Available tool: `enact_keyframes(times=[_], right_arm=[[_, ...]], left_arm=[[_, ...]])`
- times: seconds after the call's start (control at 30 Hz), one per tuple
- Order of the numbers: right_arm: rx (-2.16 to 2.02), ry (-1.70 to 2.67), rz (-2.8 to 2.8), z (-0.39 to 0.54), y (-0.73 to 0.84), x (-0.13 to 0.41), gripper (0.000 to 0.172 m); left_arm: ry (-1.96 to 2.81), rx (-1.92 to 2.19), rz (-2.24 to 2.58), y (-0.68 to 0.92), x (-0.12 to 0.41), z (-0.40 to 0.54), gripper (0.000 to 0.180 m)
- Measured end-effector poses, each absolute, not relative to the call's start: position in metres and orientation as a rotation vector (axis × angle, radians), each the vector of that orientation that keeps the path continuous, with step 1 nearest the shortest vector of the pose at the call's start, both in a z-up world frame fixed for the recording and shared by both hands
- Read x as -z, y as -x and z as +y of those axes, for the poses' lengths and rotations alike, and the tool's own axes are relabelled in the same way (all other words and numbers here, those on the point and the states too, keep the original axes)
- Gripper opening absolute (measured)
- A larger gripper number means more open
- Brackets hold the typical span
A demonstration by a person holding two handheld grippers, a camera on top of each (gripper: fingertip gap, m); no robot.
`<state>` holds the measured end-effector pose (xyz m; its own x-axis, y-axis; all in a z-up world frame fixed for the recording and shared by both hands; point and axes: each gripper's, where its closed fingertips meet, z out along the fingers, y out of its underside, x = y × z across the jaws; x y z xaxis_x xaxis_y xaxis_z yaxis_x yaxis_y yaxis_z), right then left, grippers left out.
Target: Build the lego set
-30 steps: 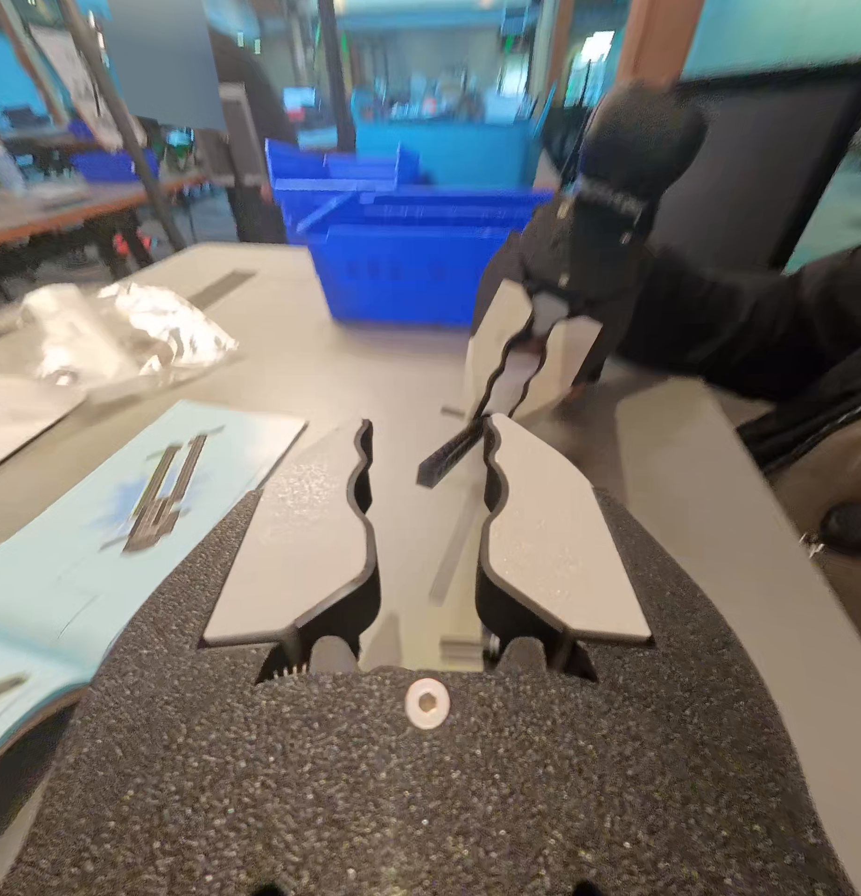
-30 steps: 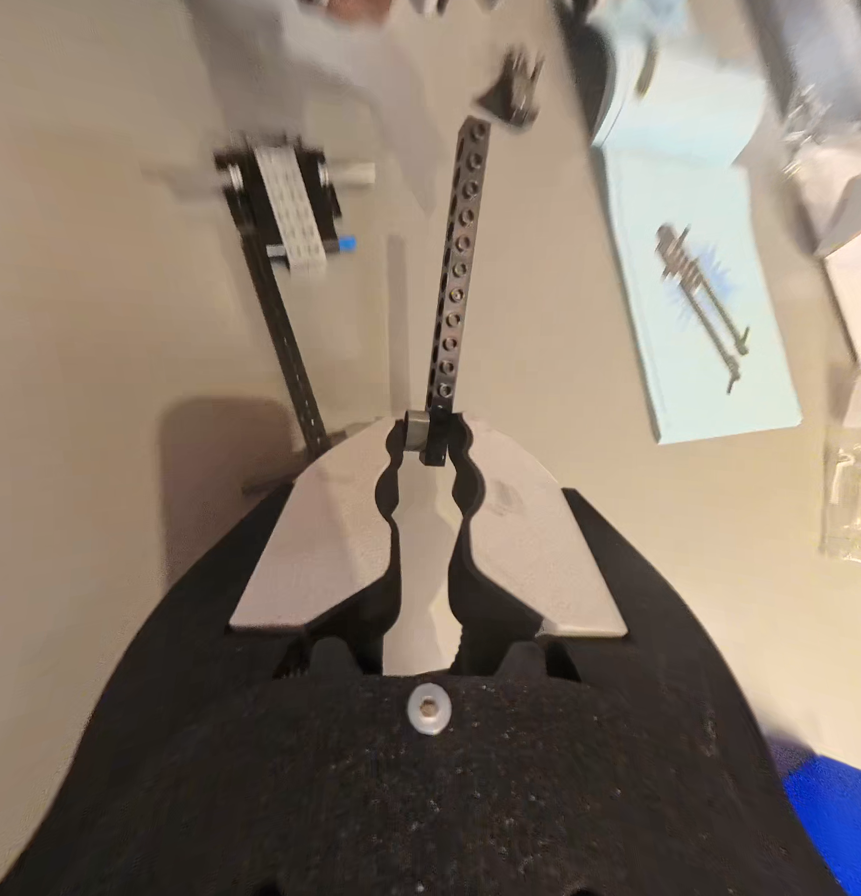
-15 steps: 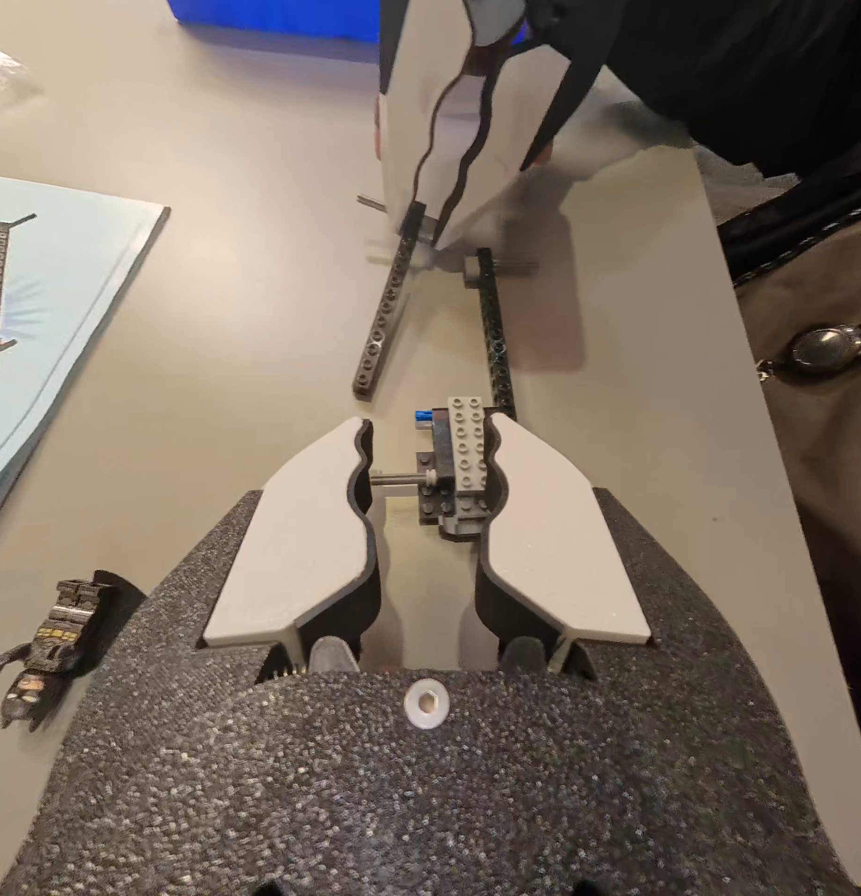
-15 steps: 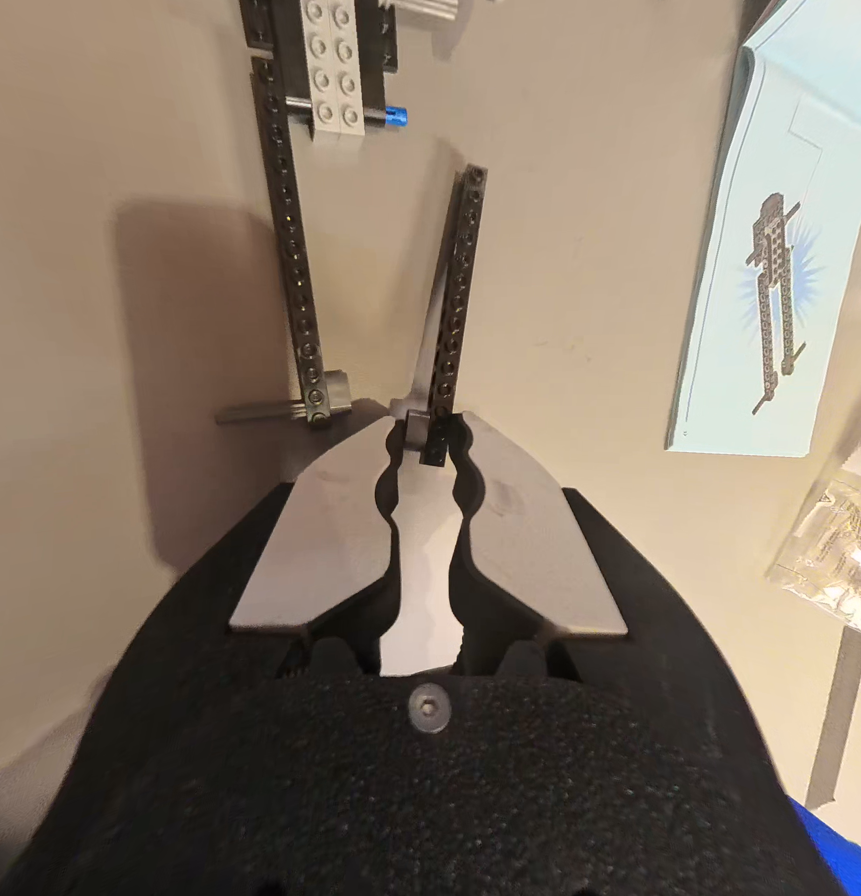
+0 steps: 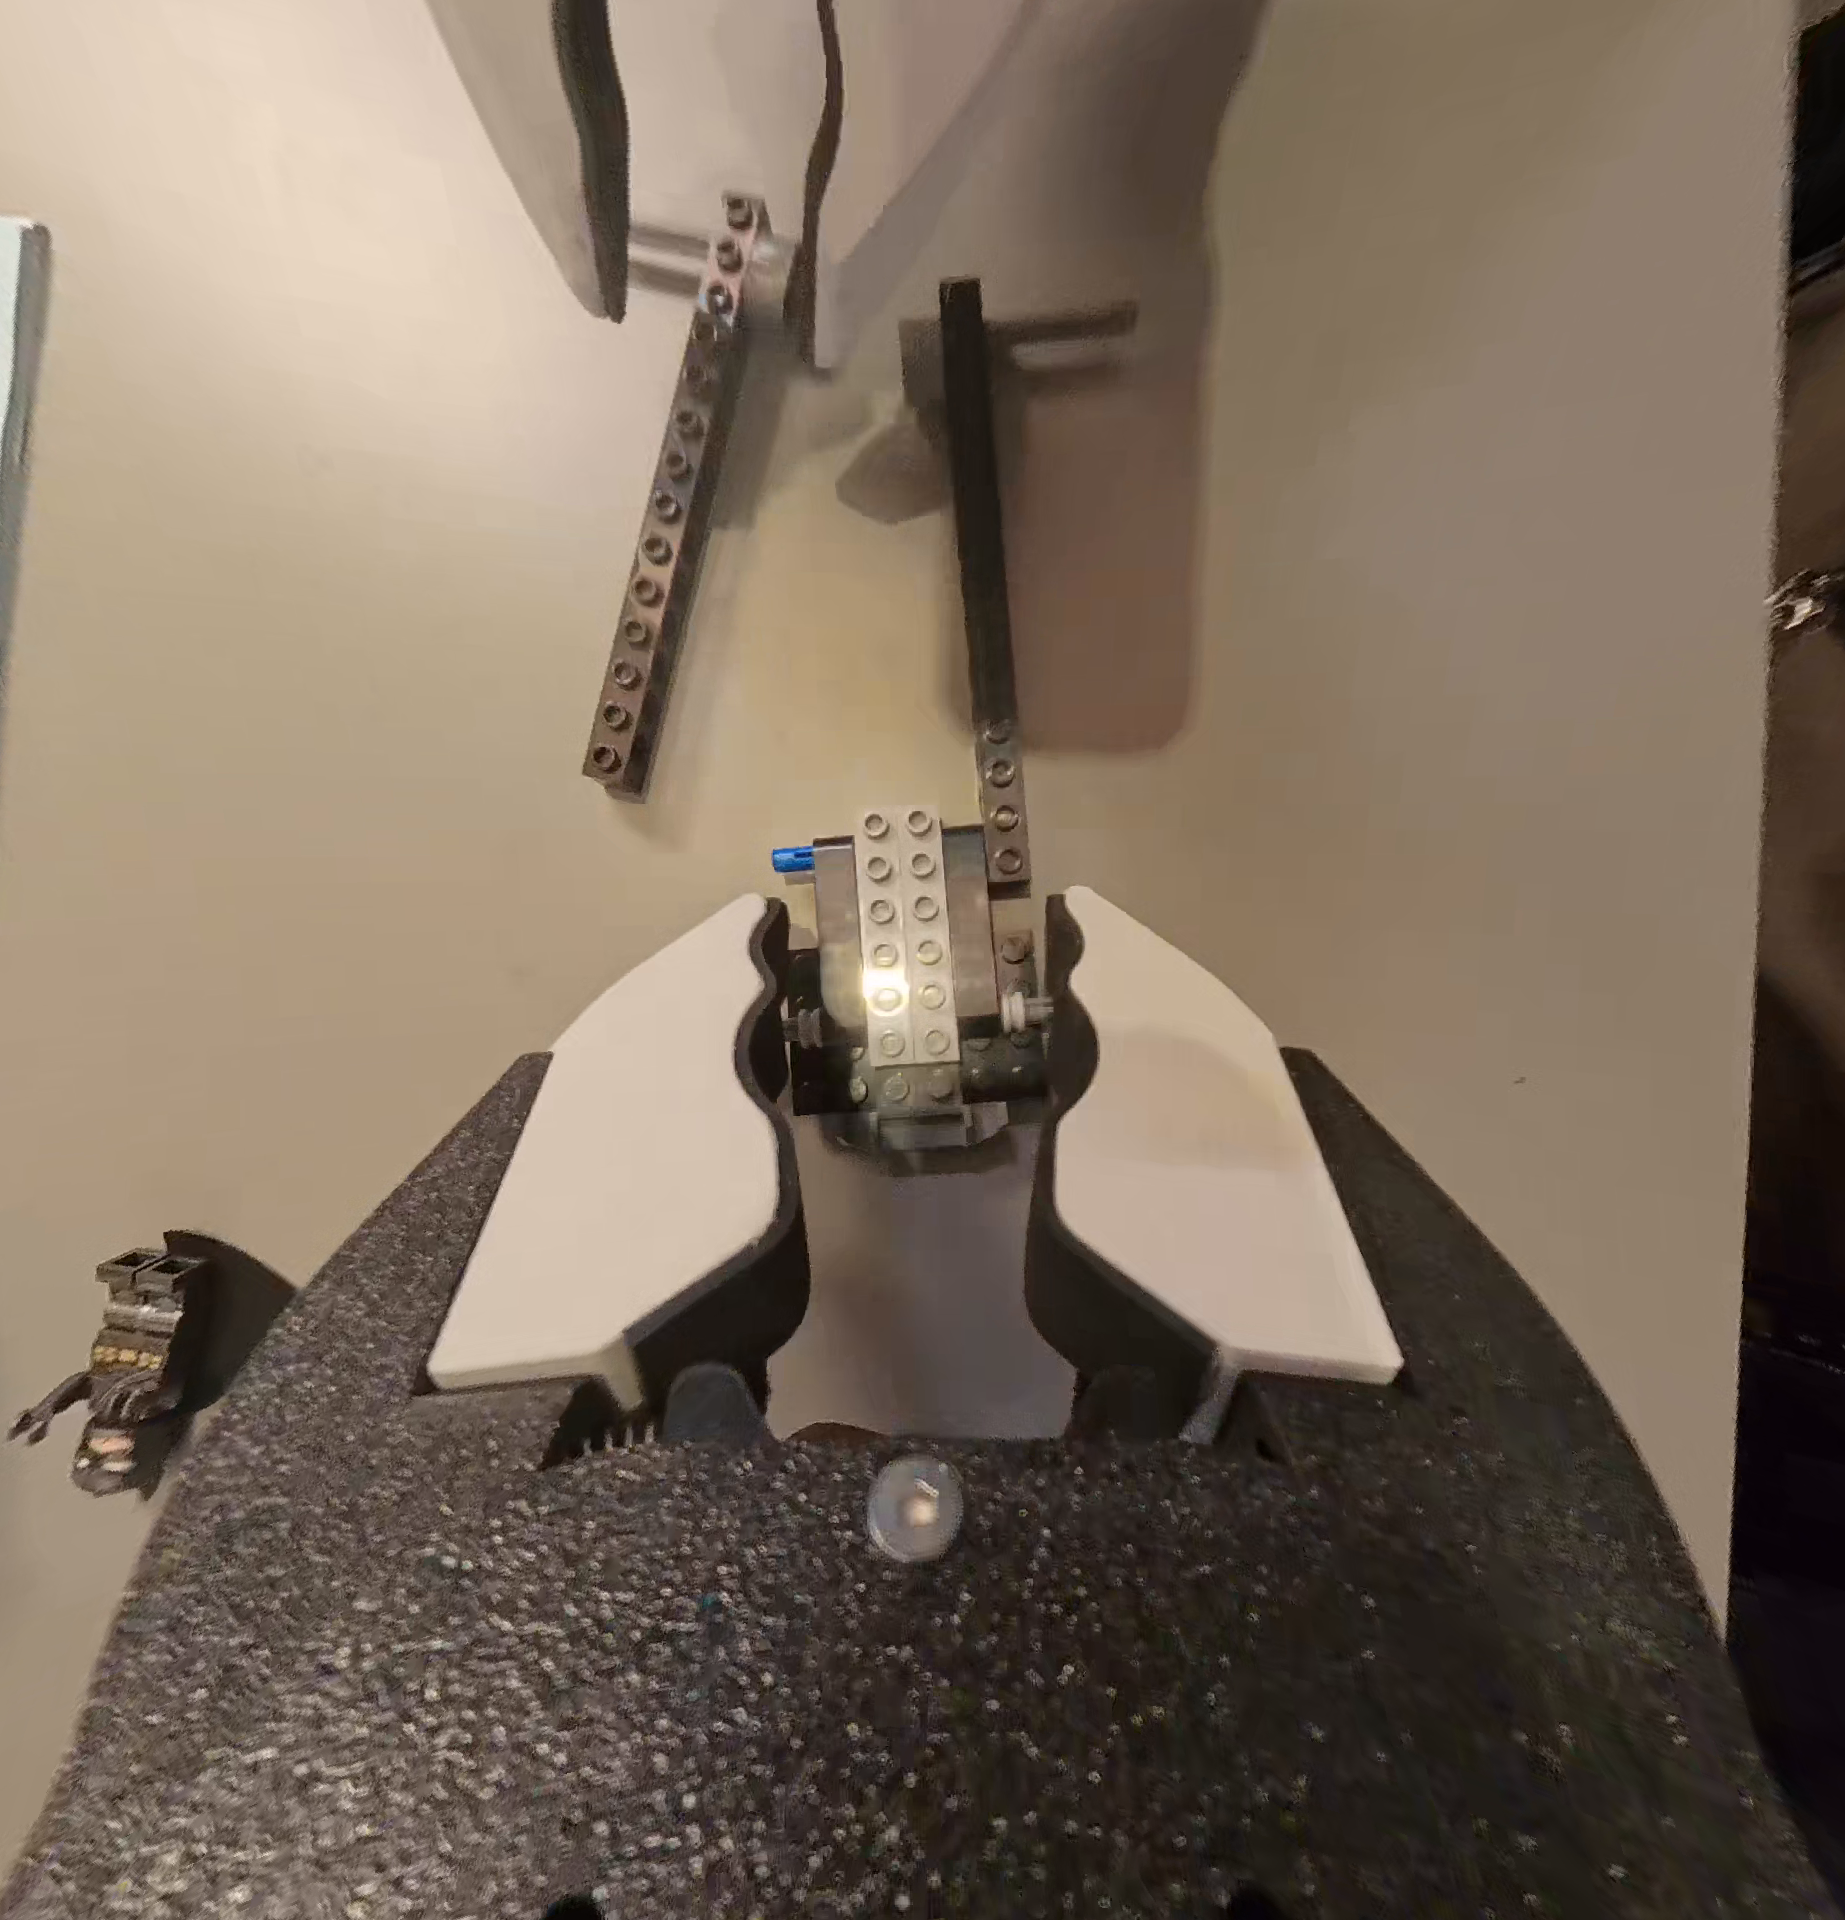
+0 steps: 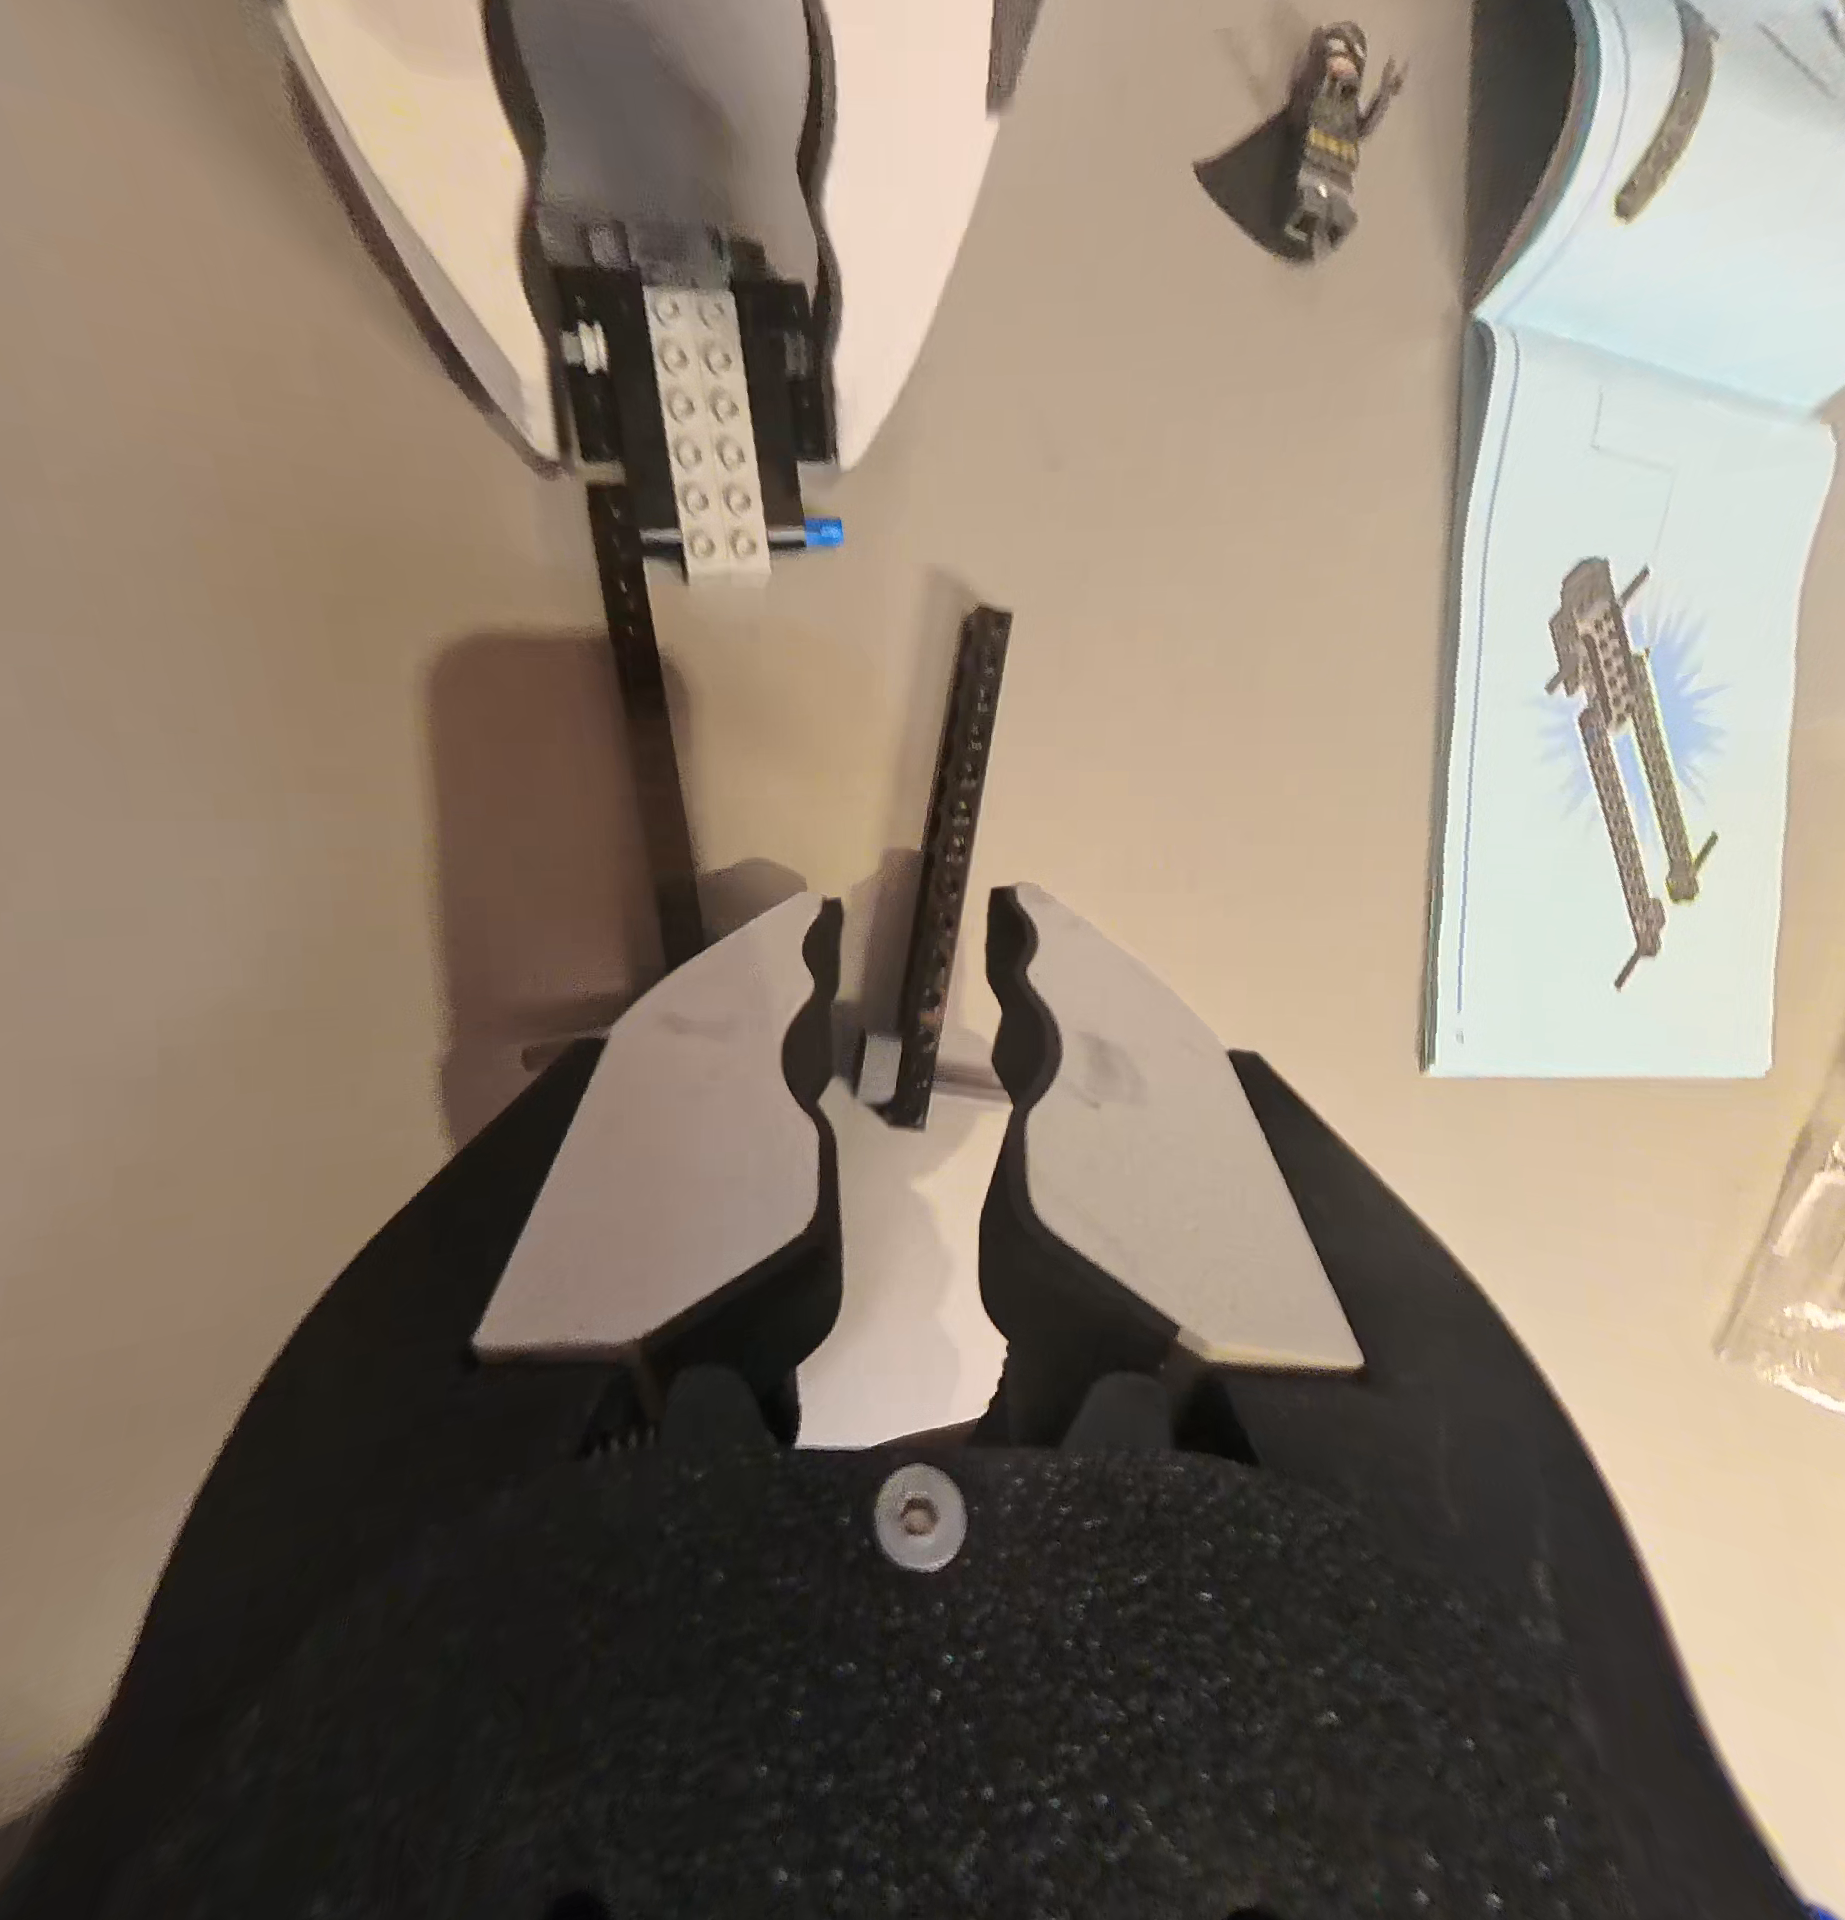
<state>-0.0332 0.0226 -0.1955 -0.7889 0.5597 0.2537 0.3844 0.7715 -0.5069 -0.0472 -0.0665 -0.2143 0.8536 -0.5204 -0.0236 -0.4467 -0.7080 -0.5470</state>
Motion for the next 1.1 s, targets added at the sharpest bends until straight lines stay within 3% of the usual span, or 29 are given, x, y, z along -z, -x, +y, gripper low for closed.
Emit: enact_keyframes(times=[0.63, 0.83, 1.1], right_arm=[[-0.606, 0.771, -2.720, 0.001, 0.069, 0.223, 0.031], [-0.624, 0.766, -2.725, -0.007, 0.073, 0.226, 0.016], [-0.651, 0.784, -2.714, -0.008, 0.071, 0.226, 0.012]], left_arm=[[2.318, 0.332, 0.765, 0.049, 0.223, -0.067, 0.034], [2.330, 0.265, 0.786, 0.052, 0.223, -0.069, 0.034], [2.383, 0.221, 0.770, 0.050, 0.220, -0.066, 0.036]])
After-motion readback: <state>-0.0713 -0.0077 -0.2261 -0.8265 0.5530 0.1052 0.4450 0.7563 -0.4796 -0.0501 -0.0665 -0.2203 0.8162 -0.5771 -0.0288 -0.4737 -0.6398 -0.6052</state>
